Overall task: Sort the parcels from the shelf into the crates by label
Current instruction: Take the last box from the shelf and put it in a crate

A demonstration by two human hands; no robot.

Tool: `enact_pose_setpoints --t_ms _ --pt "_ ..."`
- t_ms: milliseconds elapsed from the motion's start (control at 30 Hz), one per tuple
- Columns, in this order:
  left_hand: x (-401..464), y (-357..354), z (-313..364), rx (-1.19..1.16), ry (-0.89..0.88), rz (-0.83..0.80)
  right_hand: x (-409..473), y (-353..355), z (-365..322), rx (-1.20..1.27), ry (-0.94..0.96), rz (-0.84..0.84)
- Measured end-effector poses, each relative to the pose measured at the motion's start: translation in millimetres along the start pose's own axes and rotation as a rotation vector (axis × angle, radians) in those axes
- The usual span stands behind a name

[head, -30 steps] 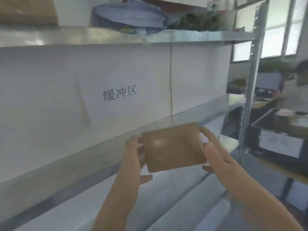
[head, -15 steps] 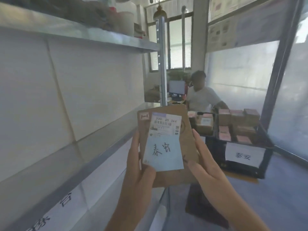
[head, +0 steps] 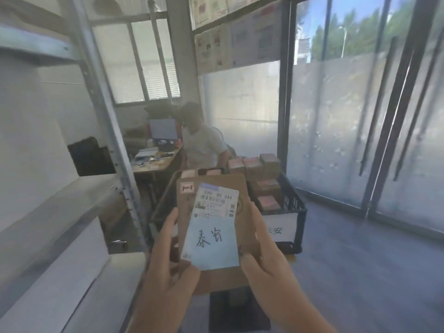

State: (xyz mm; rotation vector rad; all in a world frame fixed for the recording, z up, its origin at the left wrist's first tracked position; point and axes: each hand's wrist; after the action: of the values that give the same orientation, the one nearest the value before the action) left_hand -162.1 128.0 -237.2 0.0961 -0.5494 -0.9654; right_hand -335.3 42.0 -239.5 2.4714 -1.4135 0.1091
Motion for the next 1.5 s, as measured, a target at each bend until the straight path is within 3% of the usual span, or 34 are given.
enact_pose_setpoints --t_ms 267,500,667,900,1200,1500 --pt "131 -129 -9 -0.014 0.064 -0.148 127 94 44 -0.267 -0.156 0.215" --pt "215 -211 -16 0.068 0.038 -0.223 222 150 72 -0.387 -0.331 0.212" --pt "255 -245 -41 0.031 0.143 -0.314 276 164 99 -0.411 -0.429 0.268" --pt "335 -257 -117 0.107 0.192 -0.403 367 162 156 -0.681 -0.564 0.284" --pt "474 -245 -201 0.15 0.209 -0.299 492 132 217 -0.814 -0.665 0.226" --pt "523 -236 -239 0.222 0.264 -0.262 542 54 254 -0.896 -0.636 0.062"
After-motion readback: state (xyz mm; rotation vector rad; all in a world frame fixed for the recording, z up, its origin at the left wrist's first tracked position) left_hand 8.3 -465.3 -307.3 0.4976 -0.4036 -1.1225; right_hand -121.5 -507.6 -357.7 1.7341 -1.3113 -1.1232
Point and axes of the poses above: each hand's wrist, its own x-axis towards the middle knuckle, its own y-axis out of the back of the hand, z = x × y, and after that the axes turned 5 degrees about x, right-handed
